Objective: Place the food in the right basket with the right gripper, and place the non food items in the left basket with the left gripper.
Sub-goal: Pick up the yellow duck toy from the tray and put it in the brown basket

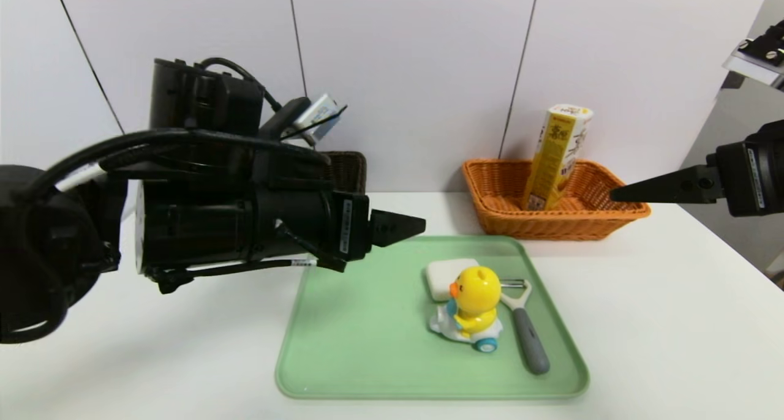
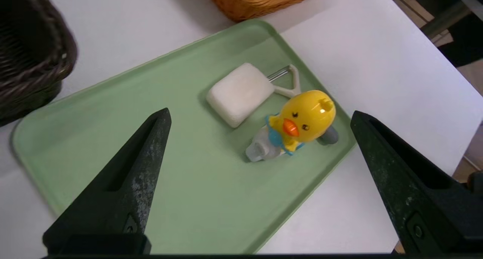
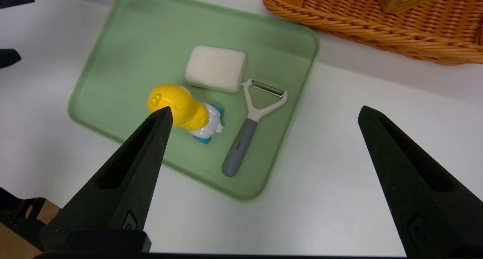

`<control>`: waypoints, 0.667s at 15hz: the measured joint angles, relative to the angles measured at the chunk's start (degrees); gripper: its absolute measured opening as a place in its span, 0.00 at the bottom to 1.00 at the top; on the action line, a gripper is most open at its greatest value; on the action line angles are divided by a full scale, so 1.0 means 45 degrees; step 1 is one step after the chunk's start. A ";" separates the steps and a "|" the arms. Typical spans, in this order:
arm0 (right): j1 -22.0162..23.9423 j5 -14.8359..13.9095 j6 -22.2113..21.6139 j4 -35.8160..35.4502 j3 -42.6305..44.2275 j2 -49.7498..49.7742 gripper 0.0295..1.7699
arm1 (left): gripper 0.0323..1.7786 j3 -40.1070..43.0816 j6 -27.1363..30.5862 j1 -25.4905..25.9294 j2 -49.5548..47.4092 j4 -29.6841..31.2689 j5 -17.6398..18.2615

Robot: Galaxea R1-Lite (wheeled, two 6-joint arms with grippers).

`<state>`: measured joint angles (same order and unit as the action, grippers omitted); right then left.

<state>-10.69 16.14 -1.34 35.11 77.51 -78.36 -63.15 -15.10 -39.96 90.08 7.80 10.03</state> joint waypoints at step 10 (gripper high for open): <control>0.0777 0.0024 0.0103 -0.0038 -0.0282 -0.0005 0.96 | 0.95 0.2966 0.4315 0.0442 0.1539 0.4500 0.4776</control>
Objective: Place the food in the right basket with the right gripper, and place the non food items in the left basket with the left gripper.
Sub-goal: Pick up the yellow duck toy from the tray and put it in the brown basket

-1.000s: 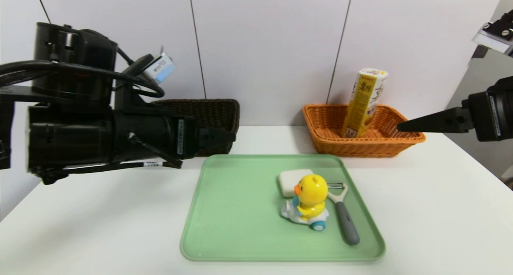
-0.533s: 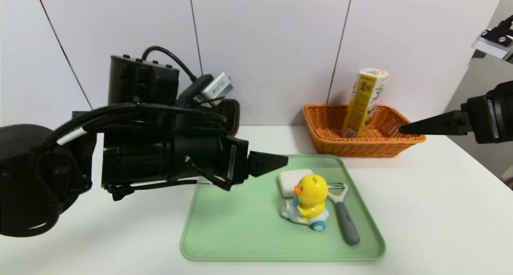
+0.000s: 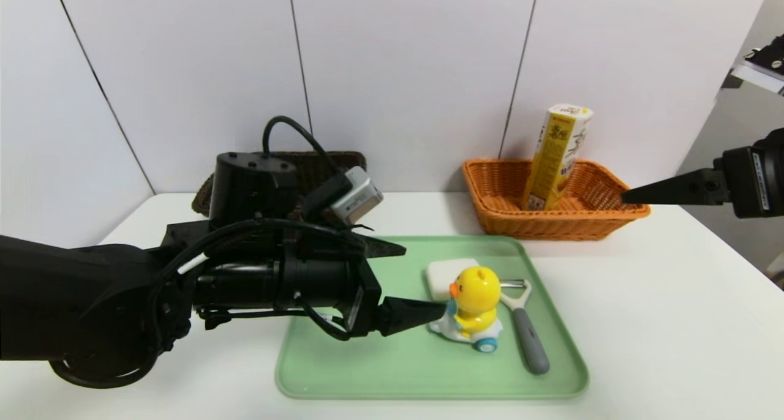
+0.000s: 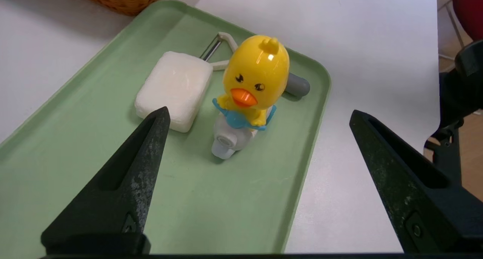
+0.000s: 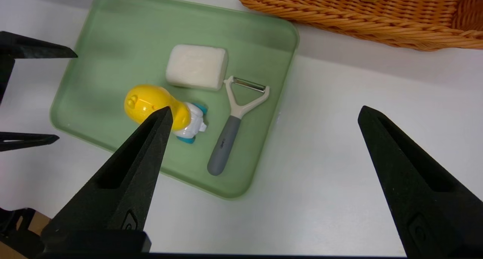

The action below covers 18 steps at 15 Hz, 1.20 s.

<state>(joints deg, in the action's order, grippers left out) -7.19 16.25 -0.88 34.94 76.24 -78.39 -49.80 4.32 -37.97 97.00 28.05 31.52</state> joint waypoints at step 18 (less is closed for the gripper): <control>0.0146 0.0000 -0.0098 0.0046 -0.0290 0.0301 0.96 | 0.95 -0.0165 0.4497 0.0783 0.3663 0.1899 0.3952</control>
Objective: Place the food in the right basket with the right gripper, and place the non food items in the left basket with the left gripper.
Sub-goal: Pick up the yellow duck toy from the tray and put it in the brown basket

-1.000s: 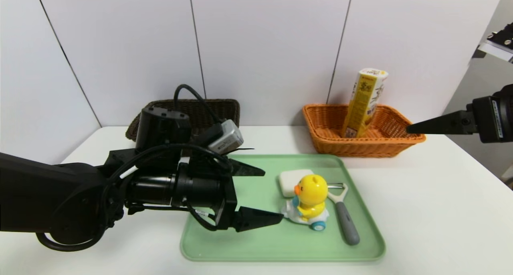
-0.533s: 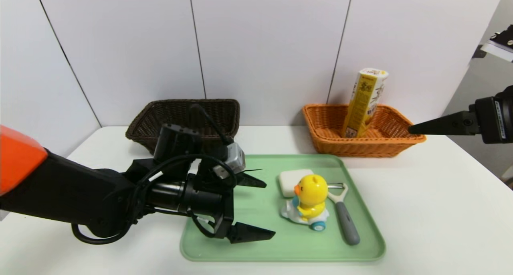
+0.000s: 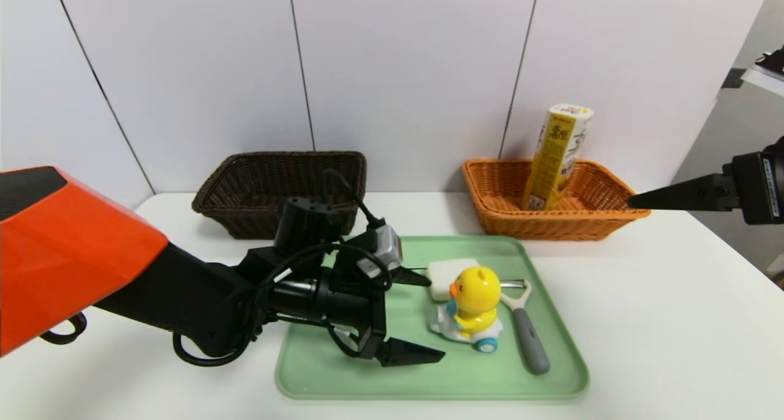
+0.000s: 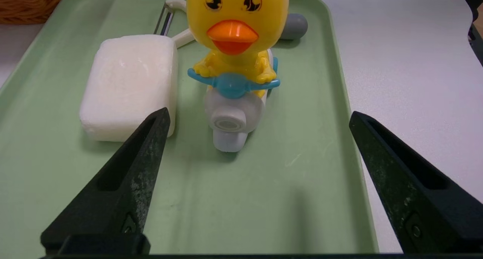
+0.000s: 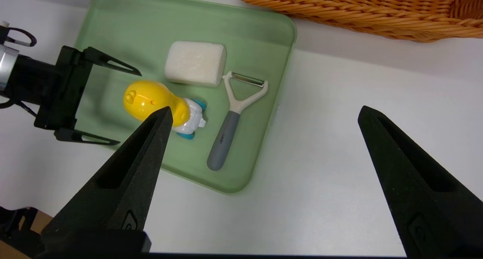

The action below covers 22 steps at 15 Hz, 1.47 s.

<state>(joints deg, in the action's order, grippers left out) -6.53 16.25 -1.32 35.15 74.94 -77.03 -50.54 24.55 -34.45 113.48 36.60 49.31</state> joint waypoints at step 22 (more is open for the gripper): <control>0.0303 0.0100 0.0000 -0.0038 -0.0230 -0.0027 0.96 | 0.95 -0.2763 -0.1122 -0.1452 0.1831 0.0217 0.0230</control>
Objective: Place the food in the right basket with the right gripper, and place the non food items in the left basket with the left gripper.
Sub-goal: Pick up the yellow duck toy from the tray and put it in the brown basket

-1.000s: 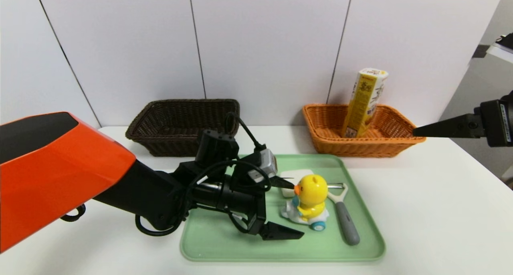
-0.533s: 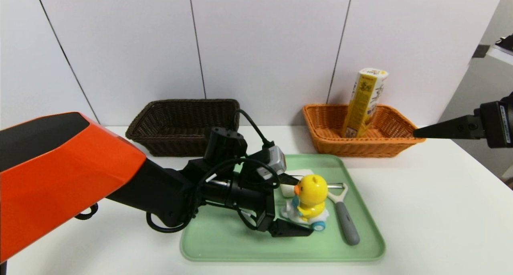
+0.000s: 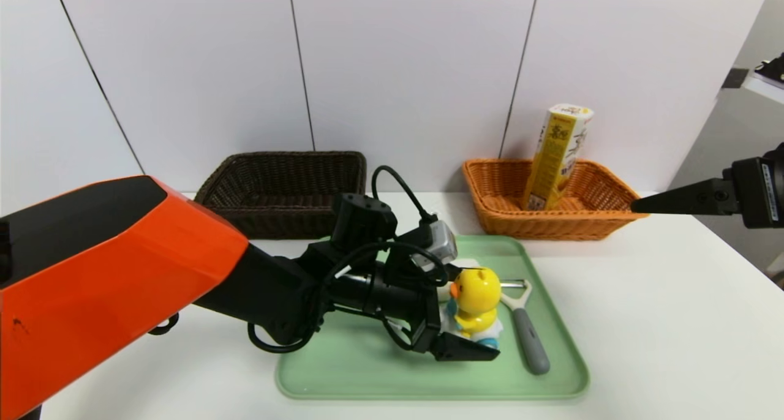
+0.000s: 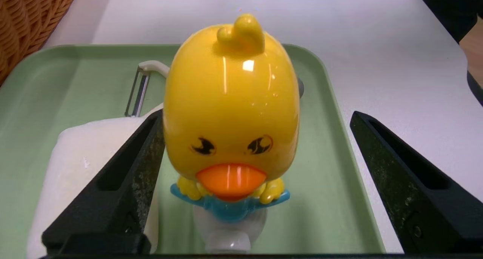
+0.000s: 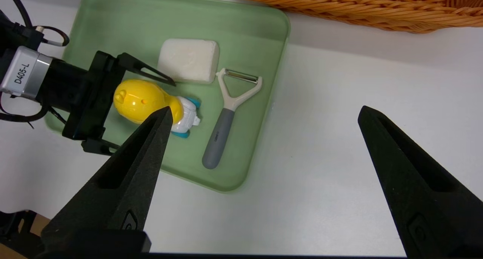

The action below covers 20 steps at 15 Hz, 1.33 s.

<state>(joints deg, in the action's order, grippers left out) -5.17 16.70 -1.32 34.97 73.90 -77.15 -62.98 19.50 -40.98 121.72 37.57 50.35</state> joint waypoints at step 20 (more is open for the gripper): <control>0.0127 -0.0008 0.0000 0.0000 0.0000 -0.0005 0.96 | 0.56 -0.0496 -0.1292 -0.0442 0.0929 0.1634 -0.0016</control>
<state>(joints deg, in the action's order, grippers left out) -4.60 16.66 -1.32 34.97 73.90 -77.18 -65.21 13.69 -42.97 125.90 44.92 50.27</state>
